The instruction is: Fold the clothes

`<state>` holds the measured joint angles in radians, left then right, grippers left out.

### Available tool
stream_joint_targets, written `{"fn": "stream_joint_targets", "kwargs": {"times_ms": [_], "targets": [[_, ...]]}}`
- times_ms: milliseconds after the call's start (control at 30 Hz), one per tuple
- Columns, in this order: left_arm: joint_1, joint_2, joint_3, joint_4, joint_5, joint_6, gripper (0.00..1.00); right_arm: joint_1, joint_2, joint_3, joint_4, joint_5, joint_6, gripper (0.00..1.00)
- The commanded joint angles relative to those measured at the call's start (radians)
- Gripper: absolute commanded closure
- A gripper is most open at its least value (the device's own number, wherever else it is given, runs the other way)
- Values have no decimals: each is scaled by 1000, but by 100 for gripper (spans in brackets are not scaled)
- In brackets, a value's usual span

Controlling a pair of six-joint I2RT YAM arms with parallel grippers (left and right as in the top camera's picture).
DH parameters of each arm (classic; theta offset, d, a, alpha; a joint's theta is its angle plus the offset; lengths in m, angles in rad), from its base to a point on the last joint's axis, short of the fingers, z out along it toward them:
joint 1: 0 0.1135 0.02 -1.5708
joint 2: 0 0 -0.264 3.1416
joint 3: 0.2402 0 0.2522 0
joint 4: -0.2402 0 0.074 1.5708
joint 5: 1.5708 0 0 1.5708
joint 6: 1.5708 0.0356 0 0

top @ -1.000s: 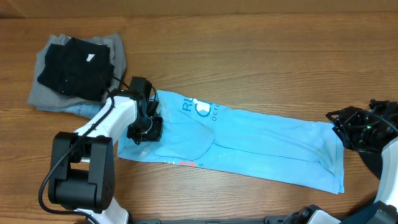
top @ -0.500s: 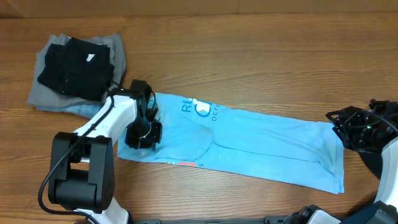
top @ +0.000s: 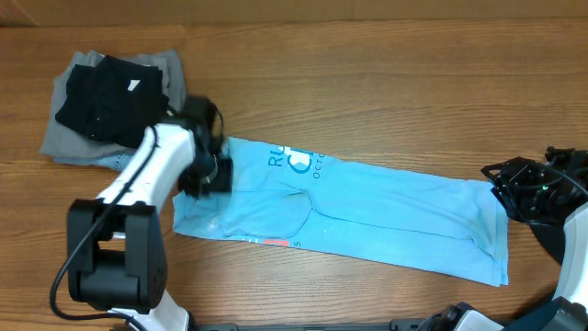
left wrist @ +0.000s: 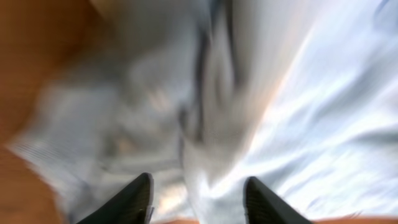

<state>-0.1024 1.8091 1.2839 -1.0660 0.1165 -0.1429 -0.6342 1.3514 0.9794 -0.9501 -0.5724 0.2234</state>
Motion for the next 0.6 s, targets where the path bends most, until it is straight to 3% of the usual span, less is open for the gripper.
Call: {"fn": "stream_joint_targets", "kwargs": {"times_ms": [0, 133, 333, 400, 500, 567], "targets": [[62, -27, 136, 54, 29, 21, 36, 0, -3, -5, 8, -5, -11, 47], [60, -2, 137, 158, 75, 96, 38, 0, -3, -5, 10, -5, -11, 46], [53, 132, 128, 201, 176, 145, 56, 0, -3, -5, 11, -5, -11, 46], [56, 170, 128, 210, 210, 143, 55, 0, -3, -5, 11, -5, -11, 46], [56, 219, 128, 221, 266, 143, 45, 0, -3, -5, 16, -5, -10, 46], [56, 244, 128, 233, 276, 133, 45, 0, -3, -5, 19, -5, -10, 46]]}}
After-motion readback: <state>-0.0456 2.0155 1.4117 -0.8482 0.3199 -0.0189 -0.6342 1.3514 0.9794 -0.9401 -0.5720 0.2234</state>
